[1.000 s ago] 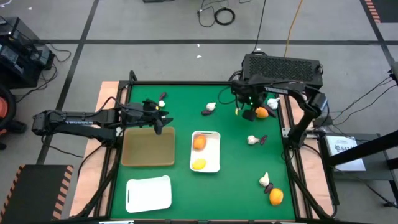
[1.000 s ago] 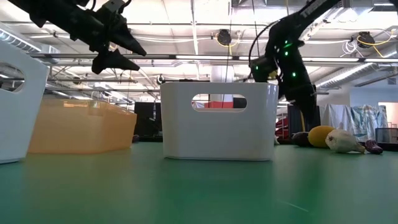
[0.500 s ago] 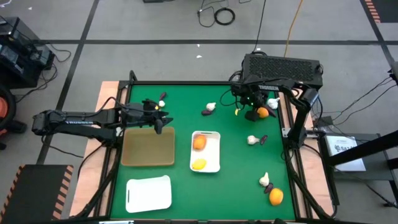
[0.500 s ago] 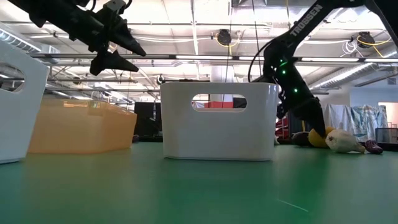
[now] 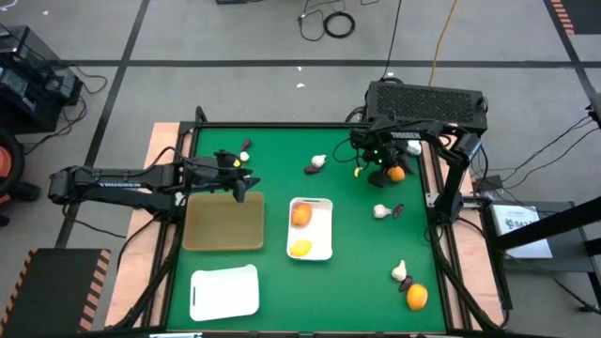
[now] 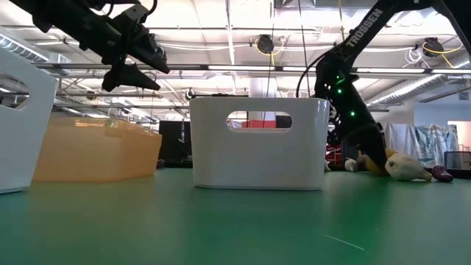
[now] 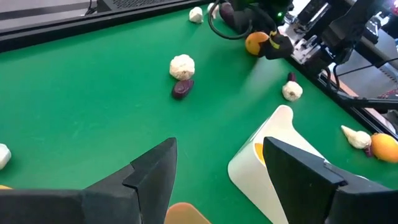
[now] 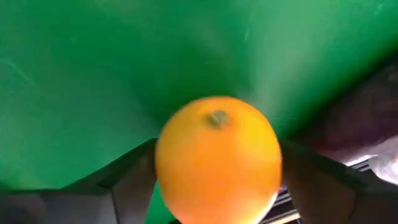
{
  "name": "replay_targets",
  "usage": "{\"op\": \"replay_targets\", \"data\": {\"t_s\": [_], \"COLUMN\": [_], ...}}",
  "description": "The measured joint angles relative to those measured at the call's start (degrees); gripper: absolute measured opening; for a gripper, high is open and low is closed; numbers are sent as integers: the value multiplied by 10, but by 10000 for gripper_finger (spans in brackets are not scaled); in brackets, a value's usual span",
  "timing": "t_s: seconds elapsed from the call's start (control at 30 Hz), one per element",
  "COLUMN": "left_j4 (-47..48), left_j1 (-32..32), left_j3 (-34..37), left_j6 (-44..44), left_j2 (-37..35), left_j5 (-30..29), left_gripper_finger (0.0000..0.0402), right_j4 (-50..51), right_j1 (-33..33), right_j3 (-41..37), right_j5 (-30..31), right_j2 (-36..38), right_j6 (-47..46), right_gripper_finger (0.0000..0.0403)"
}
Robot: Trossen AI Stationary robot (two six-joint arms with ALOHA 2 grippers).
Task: Sort produce into baskets
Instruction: Put the yellow lemon into the top white bin
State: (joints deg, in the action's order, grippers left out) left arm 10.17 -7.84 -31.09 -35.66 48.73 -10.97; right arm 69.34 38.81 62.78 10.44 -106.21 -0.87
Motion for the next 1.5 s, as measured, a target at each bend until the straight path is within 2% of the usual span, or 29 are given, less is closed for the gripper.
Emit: {"op": "replay_targets", "data": {"t_s": [0.17, 0.27, 0.43, 0.63, 0.73, 0.97, 1.2, 1.37, 1.5], "left_j4": [-1, -1, -2, -2, -2, -3, -18, -31, -40], "left_j1": [0, 0, 0, 0, 0, 0, 0, 0, 0], "left_j3": [0, 0, 0, 0, 0, 0, 0, 0, 0], "left_j6": [14, 20, 38, 89, 126, 192, 215, 212, 211], "left_j2": [0, 0, 0, 0, 0, 0, 30, 63, 77], "left_j5": [0, -1, -1, -1, -1, -1, 1, 54, 97], "left_gripper_finger": [246, 246, 246, 246, 246, 246, 246, 246, 246], "right_j4": [25, 51, 65, 45, 3, -152, -368, -431, -431], "right_j1": [-6, -17, -51, -107, -153, -286, -404, -454, -470], "right_j3": [4, 14, 43, 97, 120, 138, 138, 138, 138], "right_j5": [0, -1, -12, -106, -136, -140, -133, -72, -62], "right_j2": [0, 5, 38, 88, 109, 120, 95, 74, 60], "right_j6": [-32, -47, -83, -176, -230, -334, -375, -372, -373], "right_gripper_finger": [232, 205, 217, 230, 226, 229, 230, 230, 231]}}
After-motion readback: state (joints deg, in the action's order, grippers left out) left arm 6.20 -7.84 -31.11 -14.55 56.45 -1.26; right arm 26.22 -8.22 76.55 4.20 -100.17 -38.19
